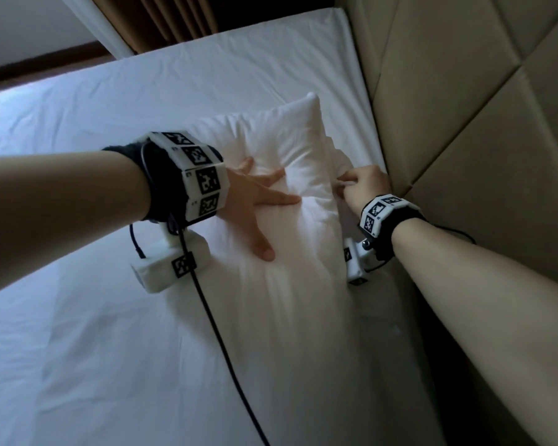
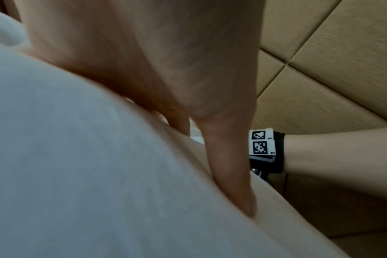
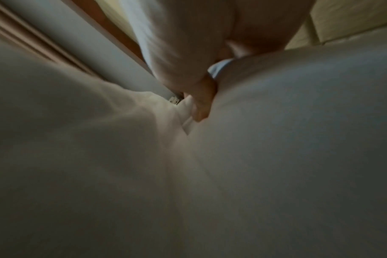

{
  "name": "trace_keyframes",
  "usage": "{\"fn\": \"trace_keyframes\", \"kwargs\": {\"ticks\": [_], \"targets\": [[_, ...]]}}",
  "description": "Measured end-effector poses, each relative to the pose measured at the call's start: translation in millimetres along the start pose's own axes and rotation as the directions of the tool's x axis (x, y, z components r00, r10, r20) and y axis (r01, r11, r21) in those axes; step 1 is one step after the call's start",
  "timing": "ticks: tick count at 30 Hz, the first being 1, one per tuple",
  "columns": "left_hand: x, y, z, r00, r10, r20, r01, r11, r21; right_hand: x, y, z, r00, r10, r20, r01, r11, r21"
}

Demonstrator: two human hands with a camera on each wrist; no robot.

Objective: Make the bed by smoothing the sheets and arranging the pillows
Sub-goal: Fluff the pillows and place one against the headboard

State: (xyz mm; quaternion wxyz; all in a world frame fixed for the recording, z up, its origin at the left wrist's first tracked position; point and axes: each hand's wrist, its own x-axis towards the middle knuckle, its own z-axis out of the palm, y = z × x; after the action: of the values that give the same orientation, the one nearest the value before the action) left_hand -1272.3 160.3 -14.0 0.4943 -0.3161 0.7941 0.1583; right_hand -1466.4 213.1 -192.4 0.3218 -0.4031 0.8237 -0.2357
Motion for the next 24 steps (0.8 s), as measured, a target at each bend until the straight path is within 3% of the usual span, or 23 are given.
{"fn": "trace_keyframes", "kwargs": {"ticks": [8,12,19,24], "targets": [[-37,39,-14,0.992,0.090,-0.084,-0.083,0.993,0.089,-36,4,-72,0.985,0.115,-0.129,-0.109,0.993,0.053],[-25,67,-24,0.981,0.118,-0.153,-0.096,0.985,0.143,-48,20,-91,0.970,0.133,-0.202,-0.148,0.987,-0.063],[-25,95,-2,0.946,0.083,-0.315,-0.028,0.984,0.177,-88,24,-105,0.993,0.096,-0.070,-0.110,0.968,-0.226],[-64,132,27,0.959,0.115,-0.259,-0.067,0.980,0.185,-167,63,-91,0.959,0.264,0.103,-0.219,0.921,-0.321]]}}
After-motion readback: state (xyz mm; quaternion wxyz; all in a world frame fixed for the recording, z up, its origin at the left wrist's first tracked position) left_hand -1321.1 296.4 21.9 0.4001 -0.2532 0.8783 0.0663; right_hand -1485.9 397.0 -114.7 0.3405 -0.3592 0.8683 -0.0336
